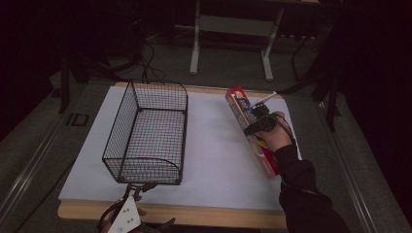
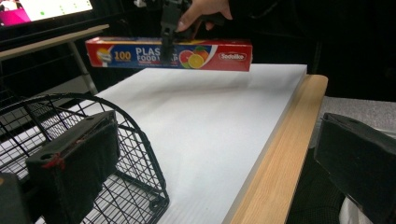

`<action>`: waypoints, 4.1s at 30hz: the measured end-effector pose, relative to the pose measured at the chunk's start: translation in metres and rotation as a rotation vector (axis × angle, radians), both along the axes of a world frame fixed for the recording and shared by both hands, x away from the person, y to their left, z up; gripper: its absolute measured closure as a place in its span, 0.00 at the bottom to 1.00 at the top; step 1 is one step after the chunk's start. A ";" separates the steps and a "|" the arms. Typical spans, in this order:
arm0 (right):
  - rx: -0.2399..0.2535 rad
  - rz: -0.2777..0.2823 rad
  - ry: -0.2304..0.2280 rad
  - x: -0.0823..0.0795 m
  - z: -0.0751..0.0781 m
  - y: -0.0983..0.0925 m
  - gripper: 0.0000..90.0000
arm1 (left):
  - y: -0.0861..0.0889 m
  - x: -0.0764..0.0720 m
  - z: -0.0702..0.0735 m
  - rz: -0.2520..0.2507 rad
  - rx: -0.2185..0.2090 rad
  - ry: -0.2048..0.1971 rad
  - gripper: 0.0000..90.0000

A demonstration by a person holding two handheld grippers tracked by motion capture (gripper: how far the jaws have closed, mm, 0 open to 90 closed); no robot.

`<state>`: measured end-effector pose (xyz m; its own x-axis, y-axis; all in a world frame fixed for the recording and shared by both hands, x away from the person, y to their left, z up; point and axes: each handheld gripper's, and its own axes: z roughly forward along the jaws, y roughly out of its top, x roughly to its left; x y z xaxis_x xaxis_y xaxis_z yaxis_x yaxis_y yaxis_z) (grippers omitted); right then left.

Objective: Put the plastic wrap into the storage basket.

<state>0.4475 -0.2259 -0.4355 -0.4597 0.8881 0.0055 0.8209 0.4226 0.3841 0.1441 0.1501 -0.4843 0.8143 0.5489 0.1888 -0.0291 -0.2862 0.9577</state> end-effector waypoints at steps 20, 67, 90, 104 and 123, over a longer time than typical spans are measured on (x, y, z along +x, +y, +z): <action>0.059 0.069 -0.141 -0.012 0.056 0.044 0.44 | 0.000 0.001 0.000 -0.005 -0.006 0.002 0.01; 0.149 0.205 -0.284 -0.021 0.127 0.187 0.44 | -0.003 -0.002 0.000 -0.032 0.006 -0.008 0.01; 0.252 0.285 -0.314 -0.033 0.120 0.273 0.44 | -0.001 -0.005 0.001 -0.035 -0.003 -0.018 0.01; 0.303 0.306 -0.313 -0.034 0.085 0.307 0.44 | 0.000 -0.006 0.002 -0.062 -0.020 -0.020 0.01; 0.298 0.294 -0.252 -0.036 0.020 0.322 0.44 | 0.001 -0.005 0.002 -0.056 -0.007 -0.013 0.01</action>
